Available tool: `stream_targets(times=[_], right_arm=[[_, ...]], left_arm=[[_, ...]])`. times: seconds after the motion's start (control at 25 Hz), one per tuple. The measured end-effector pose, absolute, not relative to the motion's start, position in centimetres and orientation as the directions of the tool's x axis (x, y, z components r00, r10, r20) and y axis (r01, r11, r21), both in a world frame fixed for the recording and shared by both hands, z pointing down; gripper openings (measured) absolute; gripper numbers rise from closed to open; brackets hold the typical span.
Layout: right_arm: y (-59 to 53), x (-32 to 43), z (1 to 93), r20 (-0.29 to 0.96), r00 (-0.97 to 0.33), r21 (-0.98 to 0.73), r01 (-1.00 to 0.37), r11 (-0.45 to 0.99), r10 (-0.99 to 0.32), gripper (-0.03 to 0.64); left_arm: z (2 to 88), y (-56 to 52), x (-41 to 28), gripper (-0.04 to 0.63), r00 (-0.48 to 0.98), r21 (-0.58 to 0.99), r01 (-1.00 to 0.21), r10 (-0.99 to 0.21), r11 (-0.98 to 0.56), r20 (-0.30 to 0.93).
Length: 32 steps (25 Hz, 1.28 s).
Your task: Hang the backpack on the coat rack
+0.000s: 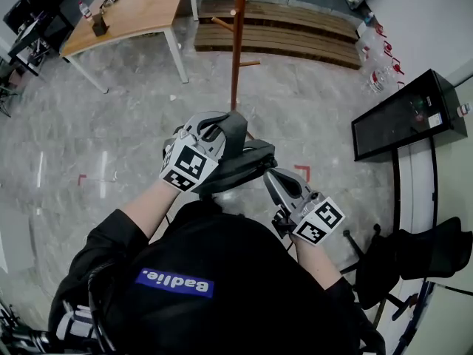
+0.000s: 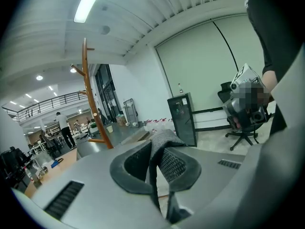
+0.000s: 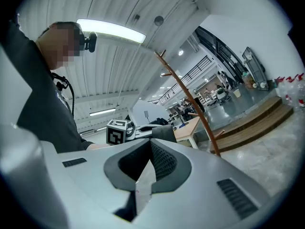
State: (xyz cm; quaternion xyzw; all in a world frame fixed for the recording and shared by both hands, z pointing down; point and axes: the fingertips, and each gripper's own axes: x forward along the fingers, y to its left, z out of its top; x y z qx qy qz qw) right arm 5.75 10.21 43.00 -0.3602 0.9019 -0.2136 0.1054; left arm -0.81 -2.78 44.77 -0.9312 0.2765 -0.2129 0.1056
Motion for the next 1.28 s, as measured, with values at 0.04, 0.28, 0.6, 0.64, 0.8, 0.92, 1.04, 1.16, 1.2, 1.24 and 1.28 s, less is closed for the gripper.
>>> stream_targets(times=[0.04,0.28,0.6,0.64,0.8,0.92,1.04,1.16,1.2,1.24,1.28], right_arm=[[9.5,6.0,43.1,-0.031,-0.709,-0.463,-0.615,0.638,-0.705,0.006],[4.9,7.7,43.5,0.007,-0.648,-0.463,-0.677,0.572,-0.762,0.006],[-2.5,10.2,42.1,-0.009,-0.533,-0.436,-0.759,0.483,-0.846,0.006],[-3.3,10.6,41.8,-0.018,-0.525,-0.431,-0.764,0.48,-0.851,0.006],[-6.0,12.4,41.2,-0.044,-0.537,-0.435,-0.749,0.5,-0.843,0.006],[-7.7,13.4,41.4,-0.054,-0.579,-0.436,-0.719,0.541,-0.813,0.006],[-9.6,14.0,41.3,-0.066,-0.628,-0.442,-0.678,0.587,-0.775,0.006],[-11.2,14.0,40.4,-0.083,-0.675,-0.433,-0.638,0.637,-0.733,0.006],[-11.7,14.0,40.2,-0.087,-0.688,-0.431,-0.626,0.65,-0.721,0.006],[-12.0,14.0,40.0,-0.09,-0.699,-0.429,-0.616,0.661,-0.709,0.006],[-12.3,13.9,39.9,-0.092,-0.709,-0.428,-0.605,0.671,-0.699,0.006]], left_arm=[[45.0,-3.9,-0.3,0.033,0.757,-0.306,-0.466,-0.553,-0.83,0.348],[47.8,-10.1,3.4,0.033,0.775,-0.236,-0.424,-0.485,-0.875,0.405],[45.6,-16.7,5.1,0.033,0.826,-0.241,-0.345,-0.416,-0.907,0.381],[44.9,-17.6,5.3,0.033,0.828,-0.249,-0.345,-0.418,-0.905,0.374],[41.9,-20.0,6.2,0.034,0.823,-0.287,-0.356,-0.444,-0.889,0.354],[39.1,-21.4,6.5,0.034,0.812,-0.331,-0.375,-0.479,-0.866,0.333],[36.6,-23.2,6.1,0.034,0.786,-0.375,-0.409,-0.53,-0.832,0.318],[34.7,-25.0,5.2,0.034,0.75,-0.409,-0.448,-0.583,-0.795,0.311],[34.1,-25.5,4.9,0.034,0.739,-0.42,-0.459,-0.599,-0.783,0.31],[33.6,-26.0,4.7,0.034,0.728,-0.432,-0.467,-0.613,-0.772,0.307],[33.1,-26.5,4.4,0.034,0.718,-0.443,-0.475,-0.626,-0.761,0.305]])
